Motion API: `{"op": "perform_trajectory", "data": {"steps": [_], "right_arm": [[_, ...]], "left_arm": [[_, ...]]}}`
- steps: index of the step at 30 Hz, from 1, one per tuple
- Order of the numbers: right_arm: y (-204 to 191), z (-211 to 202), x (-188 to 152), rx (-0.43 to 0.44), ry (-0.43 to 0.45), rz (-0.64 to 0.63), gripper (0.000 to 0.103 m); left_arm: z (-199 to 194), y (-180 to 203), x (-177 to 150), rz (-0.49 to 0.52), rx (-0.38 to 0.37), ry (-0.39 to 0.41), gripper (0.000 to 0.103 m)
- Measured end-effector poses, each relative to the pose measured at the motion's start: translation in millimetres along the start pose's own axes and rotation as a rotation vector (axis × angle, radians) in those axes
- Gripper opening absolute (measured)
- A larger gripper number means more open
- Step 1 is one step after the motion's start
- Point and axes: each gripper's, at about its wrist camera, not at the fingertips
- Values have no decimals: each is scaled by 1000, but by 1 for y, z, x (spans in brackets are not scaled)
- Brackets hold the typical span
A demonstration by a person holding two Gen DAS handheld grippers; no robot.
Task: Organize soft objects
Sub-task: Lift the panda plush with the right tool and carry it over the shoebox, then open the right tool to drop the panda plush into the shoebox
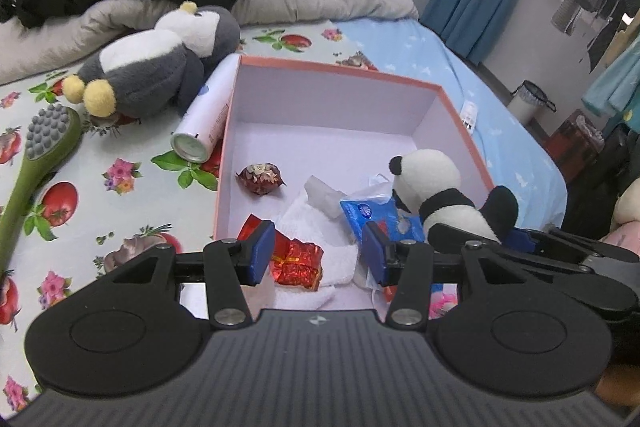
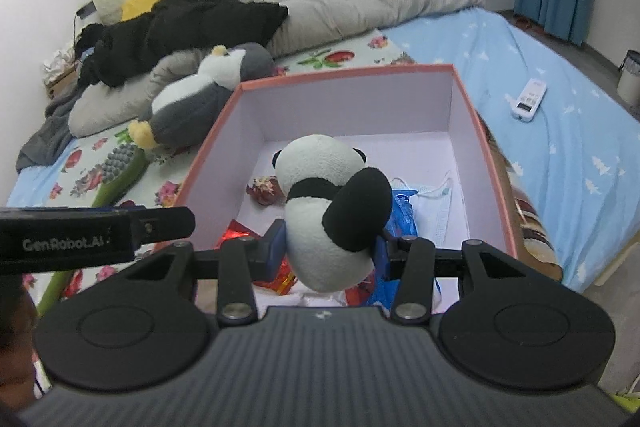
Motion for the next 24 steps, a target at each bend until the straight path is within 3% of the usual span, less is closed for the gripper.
{"op": "perform_trajectory", "data": {"steps": [12,22,24], "right_arm": [[17,69,22,34,-96,17,48],[15,111,26,49,-170,24,50],[14,112,26,54,-177,26,57]], "left_arm": [[75,-1,32,8,11,-76,54],[100,-16,39,-1,16,-105,54],[99,-19,37,-3,17,-106,54]]}}
Point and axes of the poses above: each gripper's, at about its wrist camera, not at the fingertips, and z roughly the way its jaws point, y to its right, x to its top, and after that the axes turned 8 degrees about x, right-handed
